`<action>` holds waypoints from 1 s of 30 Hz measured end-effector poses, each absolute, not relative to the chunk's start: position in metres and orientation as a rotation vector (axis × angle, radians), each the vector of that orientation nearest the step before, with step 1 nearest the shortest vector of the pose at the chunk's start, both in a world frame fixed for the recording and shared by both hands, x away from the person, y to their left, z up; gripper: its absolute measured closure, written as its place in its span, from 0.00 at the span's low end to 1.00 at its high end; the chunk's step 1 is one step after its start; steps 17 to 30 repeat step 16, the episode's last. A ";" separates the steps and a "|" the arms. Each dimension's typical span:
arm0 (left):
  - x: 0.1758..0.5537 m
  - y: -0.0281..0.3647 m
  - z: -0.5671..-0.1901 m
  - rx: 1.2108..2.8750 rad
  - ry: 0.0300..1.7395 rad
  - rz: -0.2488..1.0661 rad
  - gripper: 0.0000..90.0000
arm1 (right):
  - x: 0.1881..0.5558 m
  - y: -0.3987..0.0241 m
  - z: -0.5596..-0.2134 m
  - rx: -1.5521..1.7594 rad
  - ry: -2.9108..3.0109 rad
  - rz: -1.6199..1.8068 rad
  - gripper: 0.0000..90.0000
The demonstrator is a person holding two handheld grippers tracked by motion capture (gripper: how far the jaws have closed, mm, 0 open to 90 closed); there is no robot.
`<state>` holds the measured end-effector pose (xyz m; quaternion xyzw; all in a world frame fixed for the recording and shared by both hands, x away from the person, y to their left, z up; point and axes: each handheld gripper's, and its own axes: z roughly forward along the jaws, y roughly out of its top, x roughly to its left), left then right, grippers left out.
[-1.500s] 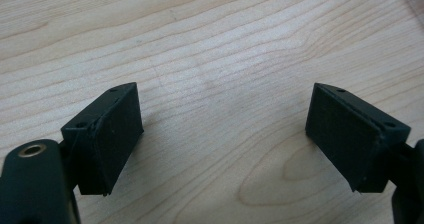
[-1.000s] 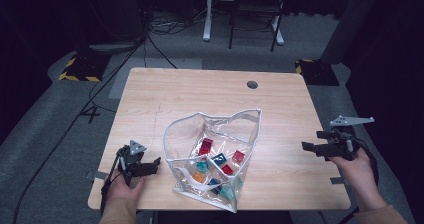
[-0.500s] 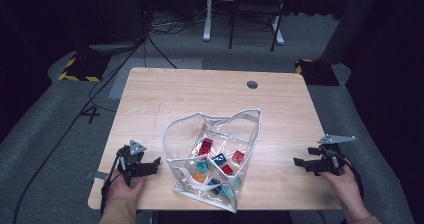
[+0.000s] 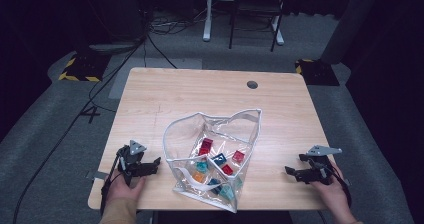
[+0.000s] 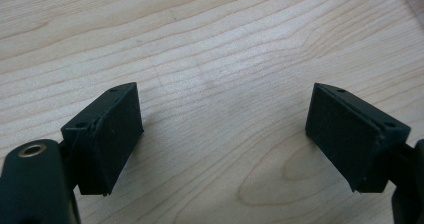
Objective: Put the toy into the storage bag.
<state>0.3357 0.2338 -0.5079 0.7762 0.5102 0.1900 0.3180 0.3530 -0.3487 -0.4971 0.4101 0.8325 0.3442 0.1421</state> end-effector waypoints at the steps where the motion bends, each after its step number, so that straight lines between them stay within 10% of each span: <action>1: 0.336 0.234 -0.508 2.042 1.342 0.499 0.17 | 0.353 -0.348 -0.498 1.157 2.401 0.991 0.17; 30: 0.336 0.234 -0.508 2.041 1.342 0.499 0.17 | 0.351 -0.344 -0.506 1.097 2.356 1.013 0.11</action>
